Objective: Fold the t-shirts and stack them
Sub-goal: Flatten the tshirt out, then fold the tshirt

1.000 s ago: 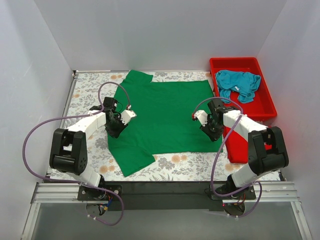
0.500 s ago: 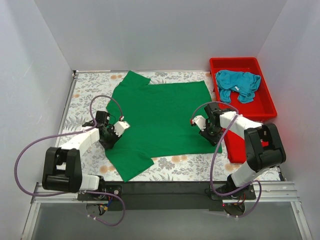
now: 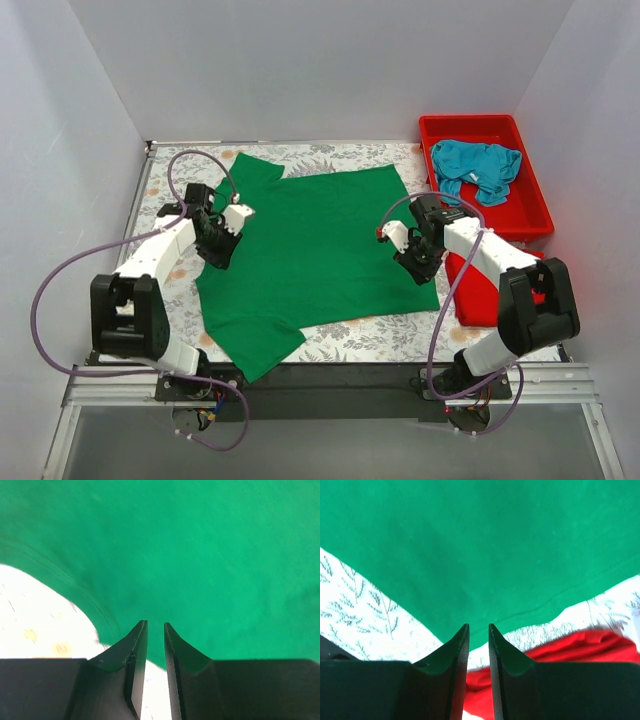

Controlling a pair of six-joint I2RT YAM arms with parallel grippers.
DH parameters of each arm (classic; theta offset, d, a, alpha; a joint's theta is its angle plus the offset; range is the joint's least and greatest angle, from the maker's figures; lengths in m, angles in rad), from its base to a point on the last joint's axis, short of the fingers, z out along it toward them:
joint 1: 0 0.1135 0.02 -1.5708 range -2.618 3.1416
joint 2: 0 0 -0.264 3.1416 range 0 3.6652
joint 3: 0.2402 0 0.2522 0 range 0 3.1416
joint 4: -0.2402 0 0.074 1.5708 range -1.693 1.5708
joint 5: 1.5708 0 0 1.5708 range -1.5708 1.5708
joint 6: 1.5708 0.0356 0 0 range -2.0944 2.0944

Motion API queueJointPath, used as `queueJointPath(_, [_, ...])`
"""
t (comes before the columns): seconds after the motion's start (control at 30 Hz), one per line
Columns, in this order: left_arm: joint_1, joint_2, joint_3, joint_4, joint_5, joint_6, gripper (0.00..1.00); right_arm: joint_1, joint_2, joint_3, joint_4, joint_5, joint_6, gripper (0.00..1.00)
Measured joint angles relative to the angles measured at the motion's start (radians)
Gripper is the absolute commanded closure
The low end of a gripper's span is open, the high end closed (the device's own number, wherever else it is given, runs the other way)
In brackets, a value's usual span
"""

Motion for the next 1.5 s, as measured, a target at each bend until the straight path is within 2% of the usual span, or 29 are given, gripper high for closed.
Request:
queueJointPath(0.27, [0.078, 0.217, 0.027, 0.106, 0.013, -0.080, 0.81, 0.000, 0.077, -0.067, 0.047, -0.004, -0.002, 0.73])
queueJointPath(0.43, [0.129, 0.167, -0.092, 0.164, 0.023, -0.085, 0.80, 0.003, 0.019, -0.149, 0.082, 0.004, -0.019, 0.72])
queueJointPath(0.57, [0.139, 0.171, -0.053, 0.110, 0.061, -0.093, 0.72, 0.005, 0.005, -0.127, 0.036, -0.056, -0.014, 0.64])
queueJointPath(0.6, [0.140, 0.182, -0.015, 0.089, 0.076, -0.098, 0.69, -0.004, 0.010, -0.068, -0.003, -0.090, -0.008, 0.63])
queueJointPath(0.63, [0.141, 0.206, 0.061, 0.063, 0.103, -0.108, 0.55, -0.014, 0.014, -0.013, -0.017, -0.108, 0.010, 0.60])
queueJointPath(0.67, [0.142, 0.262, 0.286, 0.104, 0.171, -0.138, 0.53, -0.081, 0.051, 0.306, 0.041, -0.200, 0.033, 0.60])
queueJointPath(0.73, [0.146, 0.313, 0.404, 0.091, 0.197, -0.190, 0.52, -0.111, 0.152, 0.506, 0.043, -0.220, 0.103, 0.61])
queueJointPath(0.77, [0.148, 0.378, 0.507, 0.132, 0.209, -0.230, 0.51, -0.121, 0.261, 0.647, 0.062, -0.220, 0.142, 0.60])
queueJointPath(0.83, [0.151, 0.456, 0.610, 0.164, 0.218, -0.270, 0.51, -0.138, 0.447, 0.873, 0.146, -0.207, 0.217, 0.59])
queueJointPath(0.9, [0.157, 0.519, 0.679, 0.215, 0.226, -0.310, 0.51, -0.152, 0.600, 1.017, 0.235, -0.184, 0.277, 0.58])
queueJointPath(1.03, [0.166, 0.594, 0.731, 0.256, 0.228, -0.370, 0.51, -0.171, 0.792, 1.110, 0.307, -0.132, 0.354, 0.44])
queueJointPath(1.07, [0.167, 0.613, 0.743, 0.257, 0.229, -0.381, 0.51, -0.175, 0.831, 1.118, 0.327, -0.119, 0.373, 0.38])
queueJointPath(1.23, [0.169, 0.666, 0.773, 0.286, 0.229, -0.415, 0.51, -0.181, 0.926, 1.120, 0.406, -0.082, 0.412, 0.33])
queueJointPath(1.5, [0.169, 0.723, 0.809, 0.328, 0.229, -0.438, 0.51, -0.182, 0.948, 1.120, 0.545, -0.061, 0.432, 0.31])
